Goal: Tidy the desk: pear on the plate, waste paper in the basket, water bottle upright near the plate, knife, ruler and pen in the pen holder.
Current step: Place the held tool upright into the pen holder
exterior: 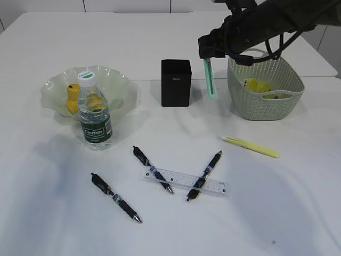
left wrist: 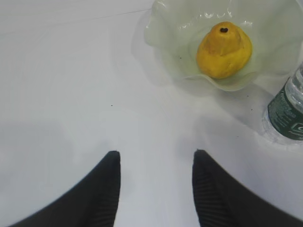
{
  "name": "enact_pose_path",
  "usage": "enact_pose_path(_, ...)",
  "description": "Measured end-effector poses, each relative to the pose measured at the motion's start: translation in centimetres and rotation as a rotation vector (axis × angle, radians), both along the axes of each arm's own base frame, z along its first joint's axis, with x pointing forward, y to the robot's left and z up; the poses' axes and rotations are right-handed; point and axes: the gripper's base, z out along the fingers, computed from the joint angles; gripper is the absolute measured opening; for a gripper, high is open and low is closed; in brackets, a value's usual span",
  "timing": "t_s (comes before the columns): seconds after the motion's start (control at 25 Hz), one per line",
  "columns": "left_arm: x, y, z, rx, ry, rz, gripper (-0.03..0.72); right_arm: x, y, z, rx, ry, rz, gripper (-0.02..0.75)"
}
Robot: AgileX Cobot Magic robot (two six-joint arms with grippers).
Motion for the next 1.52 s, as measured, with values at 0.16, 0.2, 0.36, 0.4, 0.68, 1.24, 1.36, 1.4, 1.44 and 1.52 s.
enact_pose_path(0.16,0.0,0.0,0.0,0.0,0.0,0.0,0.348,0.2,0.5,0.4,0.015,-0.06,0.016,0.126)
enact_pose_path(0.2,0.0,0.0,0.0,0.0,0.0,0.0,0.348,0.2,0.8,0.5,0.009,-0.081,0.022,0.126)
enact_pose_path(0.36,0.0,0.0,0.0,0.0,0.002,0.0,0.348,0.2,2.4,0.9,-0.013,-0.157,0.039,0.126)
enact_pose_path(0.4,0.0,0.0,0.0,0.0,0.004,0.001,0.348,0.2,2.7,1.0,-0.017,-0.174,0.036,0.126)
enact_pose_path(0.68,-0.2,0.0,-0.2,0.004,0.028,0.003,0.348,0.6,3.5,1.8,-0.011,-0.276,-0.029,0.126)
enact_pose_path(1.24,-0.2,0.1,-0.2,0.045,0.028,-0.018,0.348,3.6,5.0,2.2,0.06,-0.403,-0.123,0.126)
enact_pose_path(1.36,-0.1,0.1,-0.2,0.046,0.026,-0.019,0.348,4.4,5.2,2.0,0.07,-0.417,-0.127,0.126)
enact_pose_path(1.4,-0.1,0.1,-0.2,0.046,0.026,-0.019,0.348,4.6,5.3,2.1,0.072,-0.425,-0.129,0.126)
enact_pose_path(1.44,-0.1,0.1,-0.2,0.046,0.026,-0.019,0.348,4.8,5.3,1.9,0.072,-0.427,-0.131,0.126)
enact_pose_path(1.52,-0.1,0.1,-0.2,0.048,0.024,-0.02,0.348,5.0,5.4,1.5,0.074,-0.423,-0.134,0.126)
